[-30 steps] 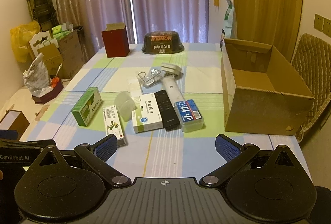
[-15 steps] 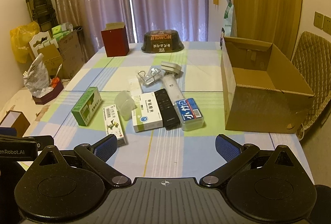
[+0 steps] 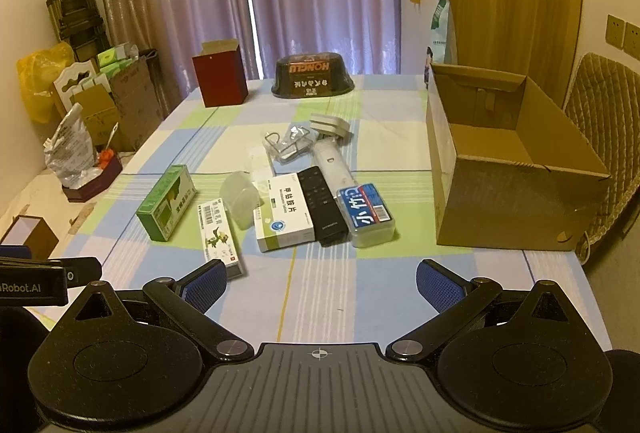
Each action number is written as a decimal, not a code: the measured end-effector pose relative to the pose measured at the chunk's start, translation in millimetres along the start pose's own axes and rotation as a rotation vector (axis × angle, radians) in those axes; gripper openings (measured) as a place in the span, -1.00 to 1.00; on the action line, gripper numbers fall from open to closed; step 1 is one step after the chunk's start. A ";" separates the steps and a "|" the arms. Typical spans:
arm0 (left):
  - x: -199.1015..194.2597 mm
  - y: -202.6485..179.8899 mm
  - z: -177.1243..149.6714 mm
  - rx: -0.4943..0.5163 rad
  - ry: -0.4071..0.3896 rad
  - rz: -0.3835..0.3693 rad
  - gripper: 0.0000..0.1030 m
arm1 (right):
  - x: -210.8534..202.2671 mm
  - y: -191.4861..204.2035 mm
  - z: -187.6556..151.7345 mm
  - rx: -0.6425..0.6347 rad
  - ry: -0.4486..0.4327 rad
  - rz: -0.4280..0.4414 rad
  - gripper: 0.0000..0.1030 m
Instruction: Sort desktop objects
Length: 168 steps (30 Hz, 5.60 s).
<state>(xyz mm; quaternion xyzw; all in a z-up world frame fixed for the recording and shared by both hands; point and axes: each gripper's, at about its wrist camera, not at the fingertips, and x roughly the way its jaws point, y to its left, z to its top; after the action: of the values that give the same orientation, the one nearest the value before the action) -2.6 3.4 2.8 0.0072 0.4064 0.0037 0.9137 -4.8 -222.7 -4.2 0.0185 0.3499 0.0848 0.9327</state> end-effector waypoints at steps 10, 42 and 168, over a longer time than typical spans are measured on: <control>6.6 0.3 2.4 -0.006 0.003 -0.020 0.98 | 7.5 -4.0 -3.3 0.002 0.014 -0.007 1.00; 134.0 45.3 76.5 0.108 0.045 -0.025 0.95 | 124.4 54.8 -0.5 -0.231 0.088 0.193 0.99; 147.7 -351.3 173.7 0.496 0.018 -0.579 -0.51 | 109.6 -270.2 116.0 0.138 0.060 -0.229 -0.27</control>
<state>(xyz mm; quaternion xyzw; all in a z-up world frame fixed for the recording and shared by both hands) 225.6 -347.7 3.7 0.1129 0.3884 -0.3528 0.8438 191.7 -467.3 -13.3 0.0400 0.3823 -0.0457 0.9221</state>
